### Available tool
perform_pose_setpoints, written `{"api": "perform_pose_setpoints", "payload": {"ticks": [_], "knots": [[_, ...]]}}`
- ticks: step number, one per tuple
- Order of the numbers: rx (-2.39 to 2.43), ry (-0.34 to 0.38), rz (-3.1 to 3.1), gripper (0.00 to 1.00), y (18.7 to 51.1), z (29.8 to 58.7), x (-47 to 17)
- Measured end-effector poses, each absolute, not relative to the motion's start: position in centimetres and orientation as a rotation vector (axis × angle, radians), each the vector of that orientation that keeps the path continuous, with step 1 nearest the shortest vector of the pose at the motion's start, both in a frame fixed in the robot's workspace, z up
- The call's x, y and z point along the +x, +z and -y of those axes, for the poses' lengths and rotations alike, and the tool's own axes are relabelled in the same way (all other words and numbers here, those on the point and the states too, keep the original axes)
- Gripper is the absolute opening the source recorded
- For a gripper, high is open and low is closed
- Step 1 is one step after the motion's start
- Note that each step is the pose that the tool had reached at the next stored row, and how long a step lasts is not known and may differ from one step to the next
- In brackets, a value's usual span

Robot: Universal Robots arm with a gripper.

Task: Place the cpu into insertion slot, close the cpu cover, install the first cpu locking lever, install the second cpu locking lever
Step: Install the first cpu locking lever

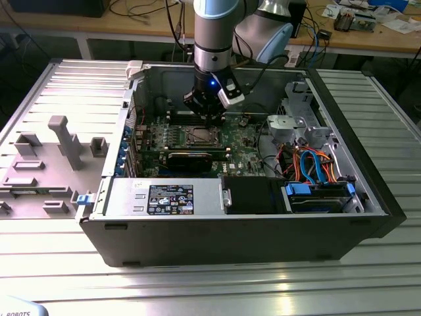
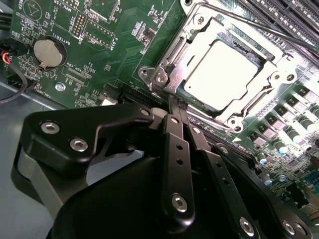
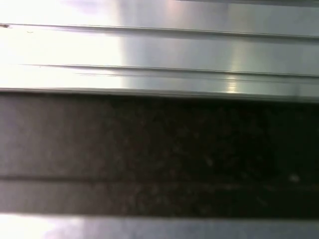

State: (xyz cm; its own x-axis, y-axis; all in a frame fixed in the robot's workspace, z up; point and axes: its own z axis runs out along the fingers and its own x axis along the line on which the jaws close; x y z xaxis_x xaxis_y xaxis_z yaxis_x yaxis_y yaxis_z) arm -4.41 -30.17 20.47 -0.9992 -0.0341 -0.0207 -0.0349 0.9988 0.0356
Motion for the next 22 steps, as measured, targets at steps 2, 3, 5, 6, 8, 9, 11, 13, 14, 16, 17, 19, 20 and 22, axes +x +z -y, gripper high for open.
{"api": "perform_pose_setpoints", "payload": {"ticks": [2,3,5,6,8,9,11,13,14,16,17,19,20,22], "knots": [[-0.054,0.054,-3.122,0.11,20.42,30.17,-4.37],[-0.054,0.053,-3.122,0.11,20.40,30.17,-4.36],[-0.054,0.050,-3.122,0.11,20.36,30.17,-4.34],[-0.054,0.049,-3.123,0.11,20.31,30.17,-4.33],[-0.054,0.048,-3.124,0.11,20.25,30.17,-4.31],[-0.054,0.049,-3.124,0.11,20.24,30.17,-4.30],[-0.054,0.059,-3.124,0.11,20.22,30.16,-4.29],[-0.054,0.079,-3.124,0.11,20.19,30.14,-4.29],[-0.054,0.091,-3.124,0.11,20.22,30.16,-4.29],[-0.054,0.107,-3.124,0.11,20.24,30.15,-4.30],[-0.053,0.108,-3.123,0.11,20.28,30.15,-4.30],[-0.053,0.107,-3.124,0.11,20.59,30.16,-4.30],[-0.053,0.107,-3.124,0.11,20.68,30.16,-4.30],[-0.054,0.107,-3.123,0.11,20.70,30.15,-4.29]]}}
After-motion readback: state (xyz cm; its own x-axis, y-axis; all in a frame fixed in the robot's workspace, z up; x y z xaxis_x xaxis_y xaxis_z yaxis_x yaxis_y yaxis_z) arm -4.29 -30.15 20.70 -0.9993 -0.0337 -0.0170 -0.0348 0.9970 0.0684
